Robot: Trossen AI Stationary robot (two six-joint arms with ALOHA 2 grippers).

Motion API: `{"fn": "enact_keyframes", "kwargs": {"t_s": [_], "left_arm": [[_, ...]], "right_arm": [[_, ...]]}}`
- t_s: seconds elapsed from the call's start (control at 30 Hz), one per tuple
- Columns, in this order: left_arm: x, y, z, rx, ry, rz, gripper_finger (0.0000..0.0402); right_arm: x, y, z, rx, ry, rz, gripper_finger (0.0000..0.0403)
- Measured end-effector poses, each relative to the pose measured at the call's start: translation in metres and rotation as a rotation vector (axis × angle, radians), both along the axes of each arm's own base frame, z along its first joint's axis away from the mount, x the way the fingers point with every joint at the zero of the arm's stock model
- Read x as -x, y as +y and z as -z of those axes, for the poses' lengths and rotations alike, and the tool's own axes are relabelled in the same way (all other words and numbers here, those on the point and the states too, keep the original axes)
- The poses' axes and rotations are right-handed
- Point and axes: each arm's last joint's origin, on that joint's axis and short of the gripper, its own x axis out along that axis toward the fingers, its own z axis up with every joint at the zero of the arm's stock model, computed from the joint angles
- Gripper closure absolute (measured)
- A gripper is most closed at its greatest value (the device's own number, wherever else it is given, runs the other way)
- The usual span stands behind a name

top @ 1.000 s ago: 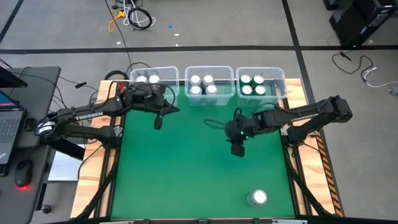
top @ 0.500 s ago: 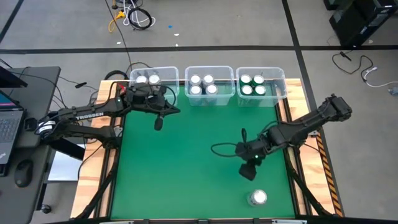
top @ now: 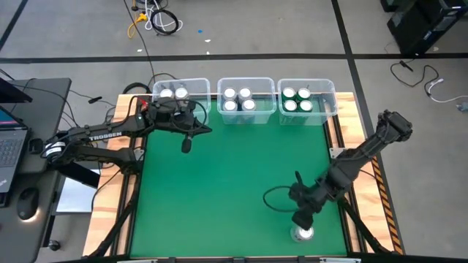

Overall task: Sort soda cans
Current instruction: Put the red silver soda can into the left transparent bin

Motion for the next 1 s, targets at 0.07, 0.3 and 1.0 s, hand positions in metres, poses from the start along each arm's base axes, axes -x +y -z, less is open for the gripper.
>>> {"fn": "enact_keyframes", "kwargs": {"t_s": [0.07, 0.3, 1.0], "left_arm": [[0.0, 0.0, 0.0, 0.002, 0.0, 0.0, 0.0396], [0.0, 0.0, 0.0, 0.004, 0.0, -0.001, 0.0396], [0.0, 0.0, 0.0, 0.01, 0.0, -0.003, 0.0396]], "right_arm": [[0.005, 0.007, 0.0, -0.003, 0.014, 0.017, 0.0121], [0.016, 0.019, 0.001, 0.033, 0.002, 0.057, 0.0121], [0.029, 0.048, 0.0, -0.047, -0.027, 0.093, 0.0147]]}}
